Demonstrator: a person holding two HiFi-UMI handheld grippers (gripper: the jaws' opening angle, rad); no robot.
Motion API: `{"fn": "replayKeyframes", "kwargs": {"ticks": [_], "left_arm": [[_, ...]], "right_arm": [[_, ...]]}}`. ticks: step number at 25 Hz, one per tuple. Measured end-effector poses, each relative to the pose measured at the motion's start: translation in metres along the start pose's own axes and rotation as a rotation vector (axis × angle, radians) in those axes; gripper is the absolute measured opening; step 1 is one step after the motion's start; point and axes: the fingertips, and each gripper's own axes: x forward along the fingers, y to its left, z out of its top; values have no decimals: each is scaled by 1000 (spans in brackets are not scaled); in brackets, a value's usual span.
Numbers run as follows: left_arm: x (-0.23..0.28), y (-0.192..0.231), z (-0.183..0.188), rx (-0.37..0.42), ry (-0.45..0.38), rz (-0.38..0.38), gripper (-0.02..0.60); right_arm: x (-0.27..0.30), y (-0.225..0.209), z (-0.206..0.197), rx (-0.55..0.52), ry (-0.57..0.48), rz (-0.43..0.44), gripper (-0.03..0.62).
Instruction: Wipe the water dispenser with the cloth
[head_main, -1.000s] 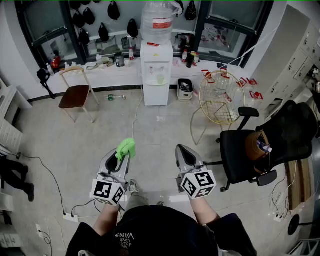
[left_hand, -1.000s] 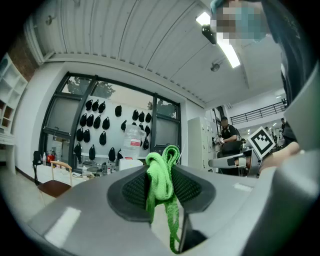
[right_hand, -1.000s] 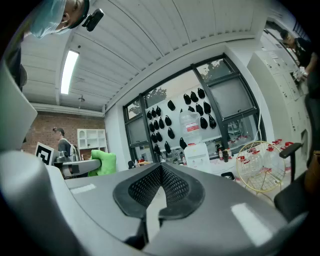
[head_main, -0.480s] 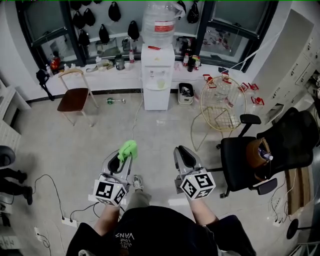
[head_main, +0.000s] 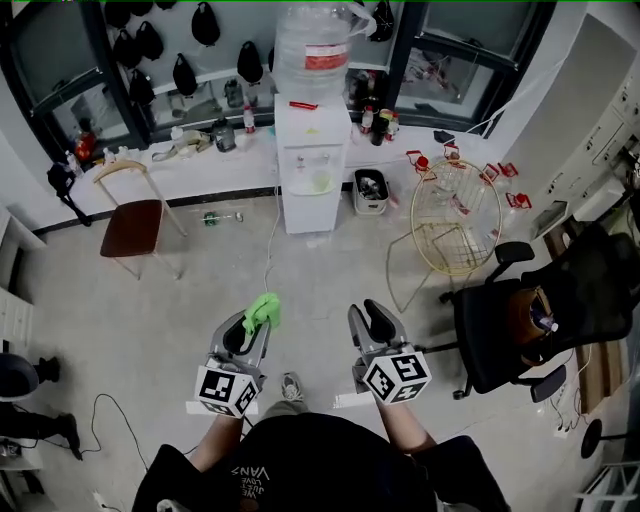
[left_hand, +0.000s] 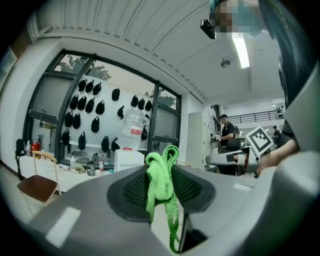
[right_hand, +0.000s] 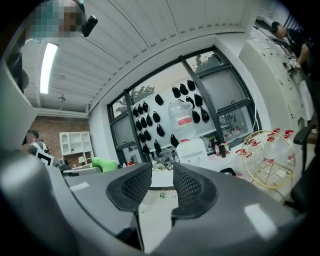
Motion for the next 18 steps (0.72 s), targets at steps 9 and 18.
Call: {"fn": "replayKeyframes", "kwargs": {"ticks": [9,18], "left_arm": [[79,58,-19,5,84,-121,120],[173,81,-51,-5,124,-94,120]], "right_arm": [[76,-16,-11,28,52,-84,120],[148,-88,-15,56,89,-65,118]]}}
